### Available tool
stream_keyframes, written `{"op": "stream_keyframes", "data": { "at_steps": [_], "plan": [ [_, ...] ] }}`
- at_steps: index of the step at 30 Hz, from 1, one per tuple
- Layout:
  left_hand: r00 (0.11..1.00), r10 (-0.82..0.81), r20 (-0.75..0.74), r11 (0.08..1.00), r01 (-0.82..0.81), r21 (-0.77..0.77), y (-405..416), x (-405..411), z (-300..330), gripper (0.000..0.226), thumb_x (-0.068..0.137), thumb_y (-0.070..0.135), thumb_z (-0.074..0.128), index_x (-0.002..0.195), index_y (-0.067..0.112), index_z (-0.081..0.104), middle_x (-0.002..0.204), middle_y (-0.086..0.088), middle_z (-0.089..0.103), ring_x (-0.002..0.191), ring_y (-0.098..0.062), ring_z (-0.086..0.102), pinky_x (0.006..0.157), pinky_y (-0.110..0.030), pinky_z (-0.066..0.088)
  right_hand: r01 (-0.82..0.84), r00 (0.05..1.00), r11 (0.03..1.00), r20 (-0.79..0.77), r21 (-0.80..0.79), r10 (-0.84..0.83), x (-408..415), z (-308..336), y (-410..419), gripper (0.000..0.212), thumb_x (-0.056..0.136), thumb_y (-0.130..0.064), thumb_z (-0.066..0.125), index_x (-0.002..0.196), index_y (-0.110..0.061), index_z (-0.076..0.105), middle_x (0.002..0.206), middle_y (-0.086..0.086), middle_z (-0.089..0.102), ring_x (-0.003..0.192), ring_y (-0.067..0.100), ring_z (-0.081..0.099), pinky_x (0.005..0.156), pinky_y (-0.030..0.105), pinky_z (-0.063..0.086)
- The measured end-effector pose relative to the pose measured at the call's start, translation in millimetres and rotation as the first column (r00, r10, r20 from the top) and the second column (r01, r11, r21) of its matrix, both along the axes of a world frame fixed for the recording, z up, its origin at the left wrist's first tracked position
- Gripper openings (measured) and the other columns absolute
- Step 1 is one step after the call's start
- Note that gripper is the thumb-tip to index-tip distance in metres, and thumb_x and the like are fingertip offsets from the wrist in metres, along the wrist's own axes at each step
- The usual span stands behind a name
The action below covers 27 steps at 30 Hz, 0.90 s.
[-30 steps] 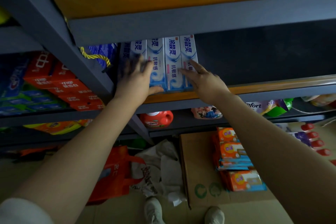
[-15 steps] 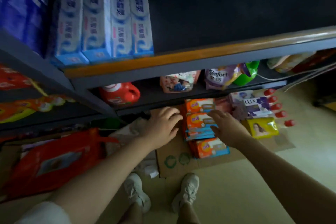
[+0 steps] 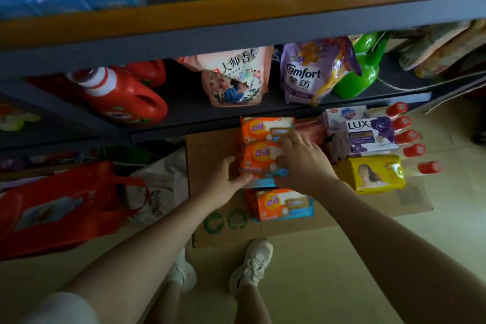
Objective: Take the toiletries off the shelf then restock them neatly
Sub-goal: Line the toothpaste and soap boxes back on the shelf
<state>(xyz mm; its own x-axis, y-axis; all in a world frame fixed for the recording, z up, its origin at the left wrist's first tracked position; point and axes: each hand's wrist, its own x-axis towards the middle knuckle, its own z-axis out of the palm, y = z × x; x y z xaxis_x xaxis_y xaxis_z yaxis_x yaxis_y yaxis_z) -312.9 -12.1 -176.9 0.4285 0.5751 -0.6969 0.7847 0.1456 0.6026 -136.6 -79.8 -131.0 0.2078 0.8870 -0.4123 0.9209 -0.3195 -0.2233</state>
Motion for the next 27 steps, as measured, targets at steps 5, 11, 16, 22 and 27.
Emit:
{"op": "stream_keyframes", "data": {
  "at_steps": [5, 11, 16, 22, 27],
  "plan": [
    [0.979, 0.204, -0.020, 0.979, -0.204, -0.022, -10, 29, -5, 0.040, 0.088, 0.040, 0.057, 0.116, 0.012, 0.050, 0.114, -0.003, 0.059, 0.094, -0.014, 0.055, 0.068, -0.024, 0.041, 0.473, 0.828, 0.875, -0.392, 0.103, -0.401, 25, 27, -30, 0.069, 0.064, -0.035, 0.080, 0.115, -0.011, 0.041, 0.096, -0.003, 0.058, 0.086, 0.018, 0.057, 0.066, 0.025, 0.045],
    [0.961, 0.264, -0.085, 0.959, -0.271, -0.080, -9, 46, -16, 0.048, 0.074, 0.033, 0.076, 0.113, 0.015, 0.053, 0.114, -0.002, 0.062, 0.101, -0.020, 0.060, 0.088, -0.040, 0.050, 0.649, 0.391, 0.735, -0.743, -0.196, -0.543, 41, 34, -55, 0.076, 0.038, -0.066, 0.082, 0.103, -0.046, 0.048, 0.107, -0.003, 0.067, 0.099, 0.019, 0.065, 0.084, 0.047, 0.054],
    [0.944, 0.309, -0.113, 0.949, -0.314, -0.028, -18, 45, -19, 0.056, 0.074, 0.019, 0.077, 0.118, 0.011, 0.044, 0.120, -0.006, 0.055, 0.111, -0.025, 0.056, 0.088, -0.036, 0.047, 0.582, 0.126, 0.716, -0.828, -0.385, -0.547, 31, 52, -52, 0.033, 0.080, -0.037, 0.061, 0.103, -0.015, 0.057, 0.092, 0.003, 0.070, 0.080, 0.013, 0.070, 0.067, 0.027, 0.057],
    [0.963, 0.269, -0.028, 0.950, -0.261, 0.169, -28, 32, -20, 0.064, 0.070, 0.022, 0.080, 0.124, 0.013, 0.046, 0.125, -0.007, 0.048, 0.115, -0.025, 0.051, 0.095, -0.040, 0.046, 0.701, -0.126, 0.511, -0.793, -0.496, -0.596, 16, 46, -44, 0.030, 0.085, -0.033, 0.058, 0.107, -0.012, 0.056, 0.092, 0.008, 0.072, 0.081, 0.023, 0.070, 0.072, 0.038, 0.059],
    [0.990, 0.020, 0.141, 0.963, -0.056, 0.262, -38, 22, 2, 0.053, 0.080, 0.018, 0.071, 0.124, 0.017, 0.041, 0.129, -0.002, 0.049, 0.119, -0.020, 0.050, 0.094, -0.034, 0.044, 0.761, -0.071, 0.456, -0.758, -0.461, -0.648, -2, 52, -41, 0.022, 0.085, -0.016, 0.063, 0.105, -0.017, 0.055, 0.099, 0.008, 0.067, 0.086, 0.023, 0.068, 0.076, 0.038, 0.056]
  ]
}}
